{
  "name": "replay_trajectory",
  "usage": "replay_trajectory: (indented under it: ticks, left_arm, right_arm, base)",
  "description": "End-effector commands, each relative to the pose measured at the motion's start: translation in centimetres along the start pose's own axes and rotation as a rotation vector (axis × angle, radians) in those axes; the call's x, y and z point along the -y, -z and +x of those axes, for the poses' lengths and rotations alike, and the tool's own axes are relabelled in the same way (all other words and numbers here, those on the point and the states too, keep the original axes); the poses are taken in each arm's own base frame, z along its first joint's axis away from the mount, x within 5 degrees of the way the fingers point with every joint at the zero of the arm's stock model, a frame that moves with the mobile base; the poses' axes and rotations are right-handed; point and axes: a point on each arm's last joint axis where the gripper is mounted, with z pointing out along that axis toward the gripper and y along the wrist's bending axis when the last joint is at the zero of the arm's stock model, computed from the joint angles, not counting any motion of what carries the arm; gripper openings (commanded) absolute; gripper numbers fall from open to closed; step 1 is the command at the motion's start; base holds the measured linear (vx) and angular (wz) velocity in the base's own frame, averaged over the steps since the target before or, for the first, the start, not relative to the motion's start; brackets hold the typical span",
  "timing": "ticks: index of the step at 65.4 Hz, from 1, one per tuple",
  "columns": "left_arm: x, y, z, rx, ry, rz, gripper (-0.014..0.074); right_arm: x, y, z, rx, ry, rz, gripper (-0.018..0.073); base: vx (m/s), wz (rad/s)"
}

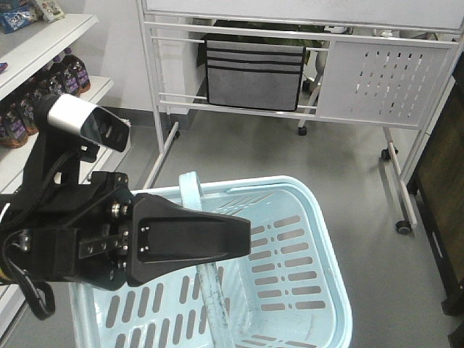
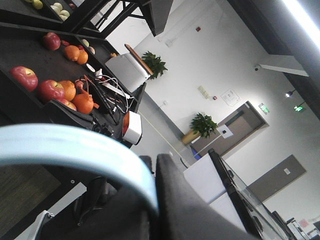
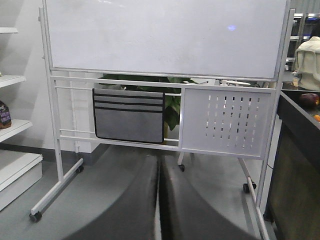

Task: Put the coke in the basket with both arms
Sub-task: 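Drive the base past the whiteboard stand carrying the basket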

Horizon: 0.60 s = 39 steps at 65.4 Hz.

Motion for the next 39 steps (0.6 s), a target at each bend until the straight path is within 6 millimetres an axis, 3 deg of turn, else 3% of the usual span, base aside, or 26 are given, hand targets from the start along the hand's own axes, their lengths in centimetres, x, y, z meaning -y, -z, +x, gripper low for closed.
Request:
replay_trajectory:
  ticks: [1, 39]
  left_arm:
    - [3.15, 0.24, -0.16, -0.02, -0.022, 0.233, -0.0006]
    - [3.15, 0.24, -0.16, -0.02, -0.022, 0.233, -0.0006]
  right_arm:
    - [-0.03, 0.13, -0.37, 0.078, 0.015, 0.0, -0.0005]
    - [-0.03, 0.13, -0.36, 0.076, 0.015, 0.0, -0.0005]
  base:
    - [0.12, -0.04]
    - [0.13, -0.07]
